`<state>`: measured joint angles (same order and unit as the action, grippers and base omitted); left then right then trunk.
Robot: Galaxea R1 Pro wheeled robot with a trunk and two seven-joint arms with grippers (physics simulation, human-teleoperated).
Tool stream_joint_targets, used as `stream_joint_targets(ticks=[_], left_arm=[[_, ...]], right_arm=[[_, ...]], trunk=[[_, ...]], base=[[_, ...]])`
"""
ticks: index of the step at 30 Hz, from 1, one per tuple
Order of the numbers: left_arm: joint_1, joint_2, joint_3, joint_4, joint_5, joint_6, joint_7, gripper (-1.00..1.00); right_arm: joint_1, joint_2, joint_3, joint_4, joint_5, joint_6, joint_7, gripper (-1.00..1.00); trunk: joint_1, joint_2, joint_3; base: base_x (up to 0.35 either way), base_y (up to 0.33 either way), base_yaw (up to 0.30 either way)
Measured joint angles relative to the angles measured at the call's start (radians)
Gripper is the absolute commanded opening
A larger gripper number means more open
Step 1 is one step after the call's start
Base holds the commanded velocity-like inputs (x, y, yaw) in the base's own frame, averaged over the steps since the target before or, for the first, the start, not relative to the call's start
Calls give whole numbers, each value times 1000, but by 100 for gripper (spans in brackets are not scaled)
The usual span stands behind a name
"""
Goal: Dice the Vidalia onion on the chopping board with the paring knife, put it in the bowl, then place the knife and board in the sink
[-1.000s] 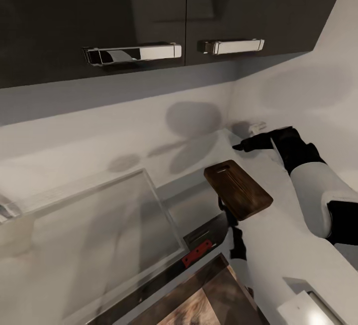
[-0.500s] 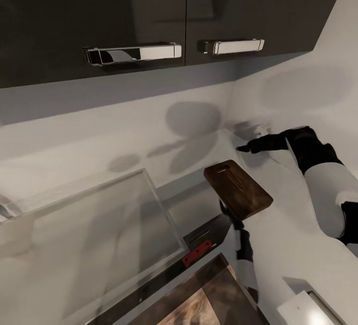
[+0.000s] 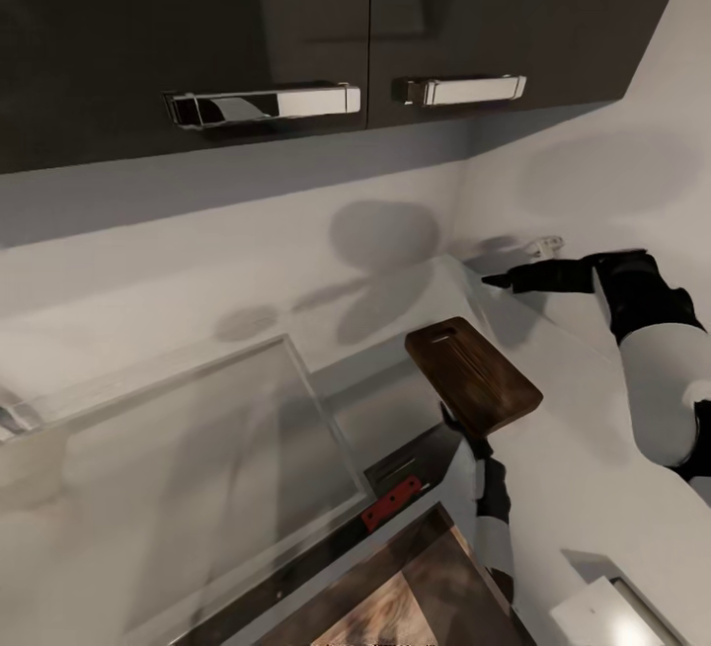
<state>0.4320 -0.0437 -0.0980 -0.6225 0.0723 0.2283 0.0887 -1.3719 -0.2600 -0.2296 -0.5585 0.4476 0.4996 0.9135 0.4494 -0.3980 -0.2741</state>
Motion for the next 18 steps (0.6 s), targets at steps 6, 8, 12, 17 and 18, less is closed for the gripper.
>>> stream_joint_targets(ticks=[6,8,12,17,18], left_arm=[[0,0,0,3,0,0,0,100],[0,0,0,3,0,0,0,100],[0,0,0,3,0,0,0,100],[0,0,0,3,0,0,0,100],[0,0,0,3,0,0,0,100]], right_arm=[[0,0,-36,9,1,-1,-3,100],[0,0,-37,10,1,-1,-8,100],[0,0,-37,10,1,-2,-31,100],[0,0,-37,11,0,-3,-55,100],[0,0,-37,12,0,-4,-57,100]], trunk=[[0,0,-9],[0,0,-12],[0,0,-19],[0,0,-27],[0,0,-28]], base=[[0,0,0],[0,0,0],[0,0,0],[0,0,0],[0,0,0]])
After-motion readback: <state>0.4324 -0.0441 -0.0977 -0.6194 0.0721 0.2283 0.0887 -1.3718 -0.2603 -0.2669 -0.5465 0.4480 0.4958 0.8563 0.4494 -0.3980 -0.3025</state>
